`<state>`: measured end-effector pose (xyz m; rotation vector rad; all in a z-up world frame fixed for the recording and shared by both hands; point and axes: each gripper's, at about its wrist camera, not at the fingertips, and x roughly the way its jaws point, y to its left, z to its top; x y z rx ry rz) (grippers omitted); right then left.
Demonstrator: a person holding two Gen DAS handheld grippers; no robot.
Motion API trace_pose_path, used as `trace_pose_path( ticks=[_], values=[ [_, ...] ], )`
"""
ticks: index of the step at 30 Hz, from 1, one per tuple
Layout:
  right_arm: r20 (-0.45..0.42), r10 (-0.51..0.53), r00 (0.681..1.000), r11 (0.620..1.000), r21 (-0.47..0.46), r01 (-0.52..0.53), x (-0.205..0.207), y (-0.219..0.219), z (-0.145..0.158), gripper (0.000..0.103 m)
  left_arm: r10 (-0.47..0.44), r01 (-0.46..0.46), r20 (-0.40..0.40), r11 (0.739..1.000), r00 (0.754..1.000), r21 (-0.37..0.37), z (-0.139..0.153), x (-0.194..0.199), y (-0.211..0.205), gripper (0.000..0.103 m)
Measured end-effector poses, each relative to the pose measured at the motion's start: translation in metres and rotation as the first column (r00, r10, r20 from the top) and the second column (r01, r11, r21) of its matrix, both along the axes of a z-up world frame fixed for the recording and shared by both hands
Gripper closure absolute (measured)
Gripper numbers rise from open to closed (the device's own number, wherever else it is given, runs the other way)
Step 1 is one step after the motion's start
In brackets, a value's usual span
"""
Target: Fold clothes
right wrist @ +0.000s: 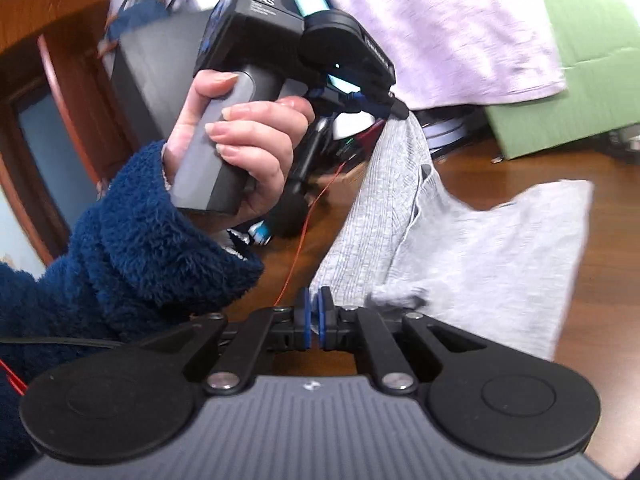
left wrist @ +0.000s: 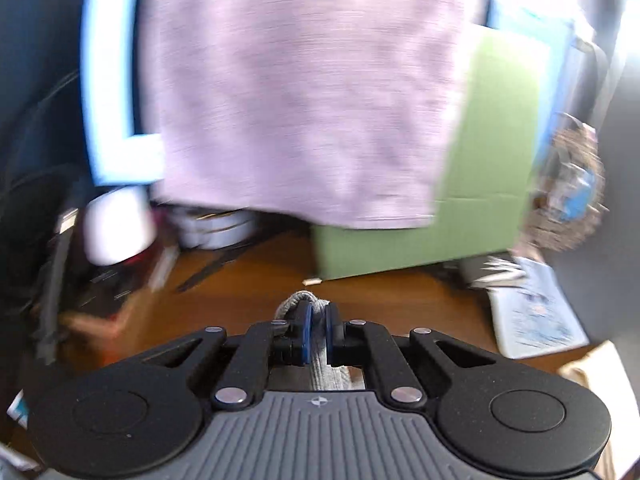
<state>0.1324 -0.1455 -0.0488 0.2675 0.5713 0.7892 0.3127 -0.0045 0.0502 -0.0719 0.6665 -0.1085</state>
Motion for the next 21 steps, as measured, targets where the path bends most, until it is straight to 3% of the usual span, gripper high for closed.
trace_pose_path(
  ticks=[7, 12, 15, 21],
  values=[
    [-0.089, -0.155, 0.984, 0.986, 0.046, 0.159, -0.007, -0.056, -0.023, 0.099, -0.137, 0.145, -0.067, 0.98, 0.988, 0.133, -0.027, 0.029, -0.1, 0.097],
    [-0.209, -0.204, 0.957, 0.972, 0.072, 0.223, -0.003, -0.082, -0.049, 0.099, -0.157, 0.184, -0.159, 0.967, 0.975, 0.173, -0.064, 0.045, -0.128, 0.097],
    [-0.244, -0.216, 0.946, 0.966, 0.089, 0.243, 0.006, -0.088, -0.059, 0.099, -0.152, 0.184, -0.205, 0.973, 0.967, 0.142, -0.072, 0.055, -0.126, 0.097],
    [-0.279, -0.214, 0.936, 0.961, 0.112, 0.253, 0.011, -0.097, -0.065, 0.099, -0.222, 0.235, -0.288, 0.972, 0.931, 0.008, -0.075, 0.067, -0.119, 0.093]
  ],
)
